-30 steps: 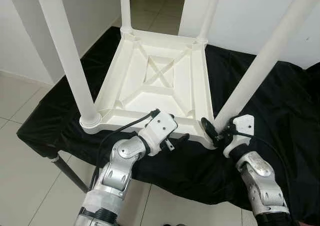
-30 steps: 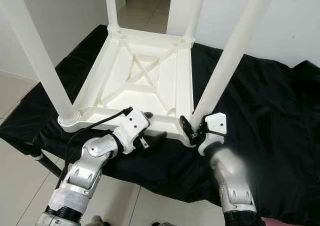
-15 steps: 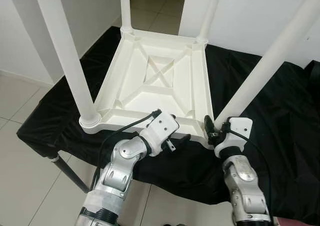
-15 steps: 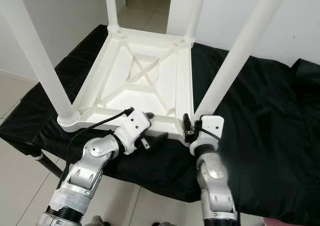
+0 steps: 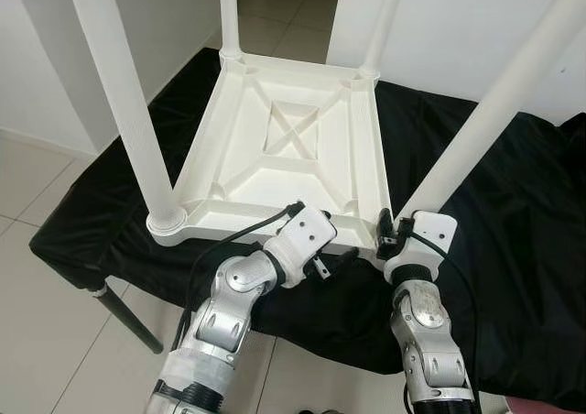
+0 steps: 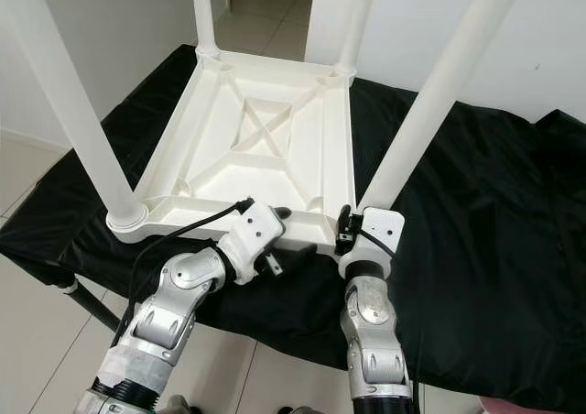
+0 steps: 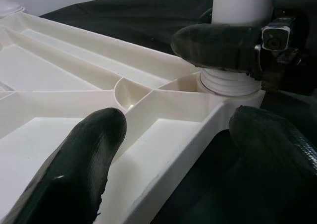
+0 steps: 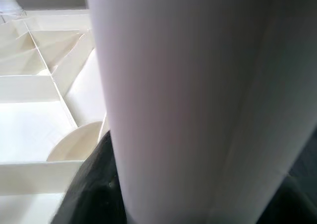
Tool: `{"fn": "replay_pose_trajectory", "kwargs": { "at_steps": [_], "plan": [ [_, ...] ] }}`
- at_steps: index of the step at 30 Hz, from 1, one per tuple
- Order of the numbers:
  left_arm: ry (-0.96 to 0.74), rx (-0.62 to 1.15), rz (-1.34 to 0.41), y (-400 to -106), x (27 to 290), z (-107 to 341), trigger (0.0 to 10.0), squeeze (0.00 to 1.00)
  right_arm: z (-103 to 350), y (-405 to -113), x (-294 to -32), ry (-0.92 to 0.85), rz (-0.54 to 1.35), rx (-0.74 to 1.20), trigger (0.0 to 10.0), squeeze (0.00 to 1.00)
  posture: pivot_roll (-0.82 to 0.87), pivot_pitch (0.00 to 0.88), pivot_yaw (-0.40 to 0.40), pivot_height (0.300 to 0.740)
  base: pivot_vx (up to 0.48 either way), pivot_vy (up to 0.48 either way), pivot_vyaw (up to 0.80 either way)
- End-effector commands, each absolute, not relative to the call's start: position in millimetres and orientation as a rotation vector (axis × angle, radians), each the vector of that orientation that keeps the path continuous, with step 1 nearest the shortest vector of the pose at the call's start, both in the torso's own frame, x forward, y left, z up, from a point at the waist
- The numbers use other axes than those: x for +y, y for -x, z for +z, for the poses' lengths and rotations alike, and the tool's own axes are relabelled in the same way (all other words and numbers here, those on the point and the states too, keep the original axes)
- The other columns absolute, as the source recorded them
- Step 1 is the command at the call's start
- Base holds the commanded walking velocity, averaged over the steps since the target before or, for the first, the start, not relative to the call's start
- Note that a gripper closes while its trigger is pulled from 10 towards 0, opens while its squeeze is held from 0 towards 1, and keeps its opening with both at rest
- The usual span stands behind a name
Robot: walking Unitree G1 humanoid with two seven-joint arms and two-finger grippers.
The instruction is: Building children table
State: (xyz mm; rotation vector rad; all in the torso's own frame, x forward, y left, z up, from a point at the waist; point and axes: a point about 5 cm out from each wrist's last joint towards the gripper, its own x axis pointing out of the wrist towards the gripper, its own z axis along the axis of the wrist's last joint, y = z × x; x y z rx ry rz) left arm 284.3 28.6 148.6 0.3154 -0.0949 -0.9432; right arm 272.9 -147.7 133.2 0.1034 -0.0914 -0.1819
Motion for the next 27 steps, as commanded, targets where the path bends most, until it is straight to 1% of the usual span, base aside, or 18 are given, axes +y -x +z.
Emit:
{"fn": "replay_pose_trajectory", "kwargs": {
  "at_steps": [1, 7, 10, 16, 20, 21, 22, 23, 25, 26, 27],
  "plan": [
    [-0.319, -0.119, -0.795, -289.0, 32.2, 149.8, 10.0, 0.0, 116.9, -268.4, -138.9, -0.165, -0.201, 0.0, 10.0, 1.0, 0.04, 0.096, -0.073, 0.74, 0.0, 0.0, 0.0],
    [-0.319, -0.119, -0.795, -288.8, 32.1, 150.0, 10.0, 0.0, 125.3, -269.1, -136.4, -0.193, -0.149, -0.064, 10.0, 1.0, 0.04, 0.093, -0.071, 0.74, 0.0, 0.0, 0.0],
    [-0.315, -0.111, -0.804, -287.6, 32.1, 148.1, 10.0, 0.0, 132.4, -269.1, -141.7, -0.18, -0.103, -0.122, 10.0, 1.0, 0.04, 0.088, -0.067, 0.74, 0.0, 0.0, 0.0],
    [-0.309, -0.104, -0.813, -286.7, 31.7, 147.3, 10.0, 0.0, 133.0, -267.9, -147.2, -0.174, -0.086, -0.137, 10.0, 1.0, 0.04, 0.083, -0.066, 0.74, 0.0, 0.0, 0.0],
    [-0.306, -0.101, -0.819, -286.6, 33.1, 147.8, 10.0, 0.0, 133.3, -265.5, -150.1, -0.164, -0.038, -0.151, 10.0, 1.0, 0.04, 0.082, -0.064, 0.74, 0.0, 0.0, 0.0],
    [-0.303, -0.096, -0.825, -286.1, 34.9, 147.4, 10.0, 0.0, 134.0, -263.9, -153.4, -0.161, -0.009, -0.162, 10.0, 0.56, 0.04, 0.082, -0.064, 0.74, 0.0, 0.0, 0.0],
    [-0.297, -0.09, -0.836, -285.2, 36.4, 146.8, 10.0, 0.0, 134.6, -262.7, -156.3, -0.153, 0.015, -0.169, 10.0, 0.09, 0.05, 0.081, -0.062, 0.74, 0.0, 0.0, 0.0],
    [-0.291, -0.086, -0.847, -284.2, 37.6, 146.6, 10.0, 0.0, 135.1, -261.9, -158.9, -0.146, 0.033, -0.175, 10.0, 0.0, 0.05, 0.081, -0.062, 0.74, 0.0, 0.0, 0.0],
    [-0.291, -0.086, -0.847, -284.2, 37.6, 146.6, 10.0, 0.0, 135.1, -261.9, -158.9, -0.146, 0.033, -0.175, 10.0, 0.0, 0.05, 0.081, -0.062, 0.74, 0.0, 0.0, 0.0],
    [-0.288, -0.085, -0.878, -280.6, 39.9, 145.9, 10.0, 0.0, 136.4, -261.3, -167.7, -0.128, 0.083, -0.189, 10.0, 0.0, 0.05, 0.078, -0.06, 0.74, 0.0, 0.0, 0.0],
    [-0.288, -0.085, -0.878, -280.6, 39.9, 145.9, 10.0, 0.0, 136.4, -261.3, -167.7, -0.128, 0.083, -0.189, 10.0, 0.0, 0.05, 0.078, -0.06, 0.74, 0.0, 0.0, 0.0]
  ]
}}
